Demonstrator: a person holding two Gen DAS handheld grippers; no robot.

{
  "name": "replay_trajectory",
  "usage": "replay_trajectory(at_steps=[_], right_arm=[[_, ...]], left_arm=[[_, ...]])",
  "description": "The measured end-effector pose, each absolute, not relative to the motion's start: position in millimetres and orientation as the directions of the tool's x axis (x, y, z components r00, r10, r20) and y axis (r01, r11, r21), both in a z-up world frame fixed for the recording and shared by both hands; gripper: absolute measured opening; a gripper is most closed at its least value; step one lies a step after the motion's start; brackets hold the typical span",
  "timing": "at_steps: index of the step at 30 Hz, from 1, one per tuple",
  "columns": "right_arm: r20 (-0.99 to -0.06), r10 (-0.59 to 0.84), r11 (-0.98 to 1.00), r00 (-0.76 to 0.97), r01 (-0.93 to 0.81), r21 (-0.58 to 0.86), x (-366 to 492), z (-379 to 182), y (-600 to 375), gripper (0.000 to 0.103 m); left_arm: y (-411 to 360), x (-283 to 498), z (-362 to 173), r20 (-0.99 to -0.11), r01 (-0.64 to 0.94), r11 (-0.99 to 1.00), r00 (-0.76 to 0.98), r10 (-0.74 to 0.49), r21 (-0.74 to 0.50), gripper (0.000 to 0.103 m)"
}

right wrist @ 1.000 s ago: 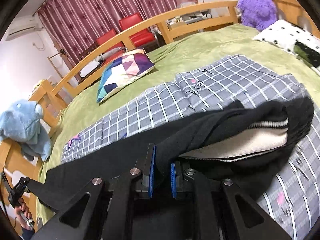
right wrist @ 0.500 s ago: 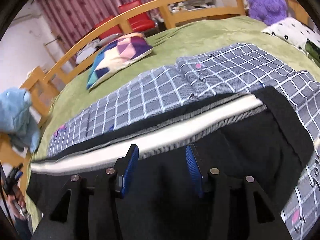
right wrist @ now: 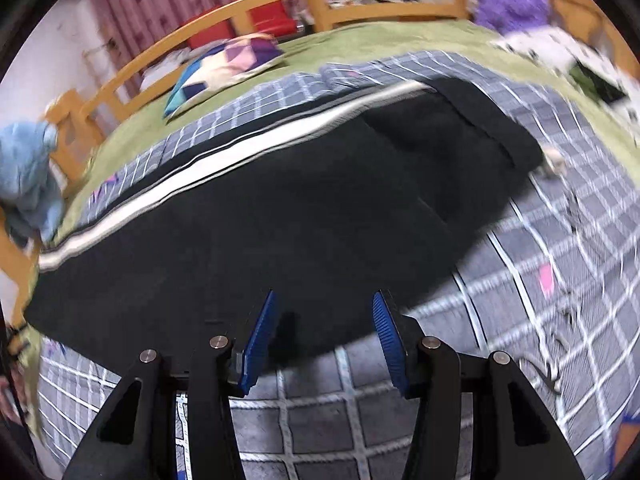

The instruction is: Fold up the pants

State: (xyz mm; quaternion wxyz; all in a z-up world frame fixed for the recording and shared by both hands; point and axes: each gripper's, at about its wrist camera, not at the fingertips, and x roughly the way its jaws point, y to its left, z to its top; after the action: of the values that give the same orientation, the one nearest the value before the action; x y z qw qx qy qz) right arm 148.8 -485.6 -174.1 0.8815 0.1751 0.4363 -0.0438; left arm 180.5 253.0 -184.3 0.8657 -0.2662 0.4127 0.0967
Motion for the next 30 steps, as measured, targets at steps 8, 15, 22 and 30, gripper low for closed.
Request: replay_trajectory(at_steps=[8,15,22,30], right_arm=[[-0.740,0.103,0.822,0.665,0.362,0.440,135.2,-191.0,-536.0,0.055],[-0.678,0.141,0.709,0.721,0.404,0.578,155.0,-212.8,-572.8,0.060],[-0.705,0.099,0.725,0.702,0.434,0.534,204.3,-214.9,-570.3,0.043],[-0.648,0.114,0.764,0.753,0.351,0.542,187.4,-141.7,-576.7,0.013]], left_arm=[[288.5,203.6,-208.3,-0.700,-0.424,0.736,0.708,-0.094,-0.528,0.077],[288.8,221.5,-210.7,-0.686,-0.424,0.740,0.725,-0.067,-0.521,0.076],[284.9,246.7,-204.4,-0.705,-0.455,0.740,0.708,-0.037,-0.495,0.023],[278.1,209.7,-140.5,-0.647,-0.335,0.773,0.752,-0.126,-0.539,0.010]])
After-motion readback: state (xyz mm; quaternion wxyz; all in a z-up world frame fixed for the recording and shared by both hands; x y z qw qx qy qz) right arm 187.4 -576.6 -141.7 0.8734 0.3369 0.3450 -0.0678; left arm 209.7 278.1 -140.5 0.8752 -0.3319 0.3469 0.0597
